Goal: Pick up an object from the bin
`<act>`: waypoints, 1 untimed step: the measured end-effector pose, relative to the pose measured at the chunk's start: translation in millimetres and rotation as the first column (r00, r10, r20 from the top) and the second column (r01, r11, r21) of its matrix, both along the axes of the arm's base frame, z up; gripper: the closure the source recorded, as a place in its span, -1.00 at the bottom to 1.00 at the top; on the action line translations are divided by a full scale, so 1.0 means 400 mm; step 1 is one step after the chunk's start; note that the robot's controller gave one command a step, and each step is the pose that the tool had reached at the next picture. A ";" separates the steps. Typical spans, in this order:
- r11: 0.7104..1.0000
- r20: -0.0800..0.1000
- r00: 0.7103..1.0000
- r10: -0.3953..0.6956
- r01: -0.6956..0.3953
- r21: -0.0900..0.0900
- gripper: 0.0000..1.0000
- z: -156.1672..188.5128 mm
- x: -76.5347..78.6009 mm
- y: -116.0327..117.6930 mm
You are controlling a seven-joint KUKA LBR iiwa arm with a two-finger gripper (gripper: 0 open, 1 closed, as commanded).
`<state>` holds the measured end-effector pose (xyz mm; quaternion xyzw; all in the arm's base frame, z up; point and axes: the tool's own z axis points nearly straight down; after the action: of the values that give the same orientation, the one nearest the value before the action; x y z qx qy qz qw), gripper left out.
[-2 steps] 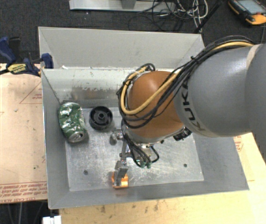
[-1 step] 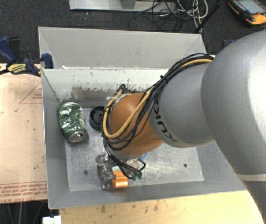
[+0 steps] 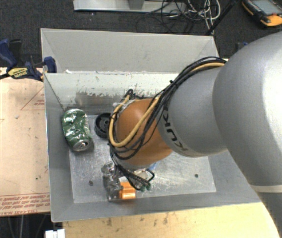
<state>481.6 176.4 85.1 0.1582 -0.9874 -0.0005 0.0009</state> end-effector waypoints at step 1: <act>0.996 0.004 0.996 -0.084 0.084 0.001 -1.00 0.094 0.036 -0.107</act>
Offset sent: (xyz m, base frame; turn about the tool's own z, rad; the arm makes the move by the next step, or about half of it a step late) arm 0.0000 0.0000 0.0000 0.0000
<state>496.2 133.5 122.7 0.1163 -0.9932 -0.0004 -0.0011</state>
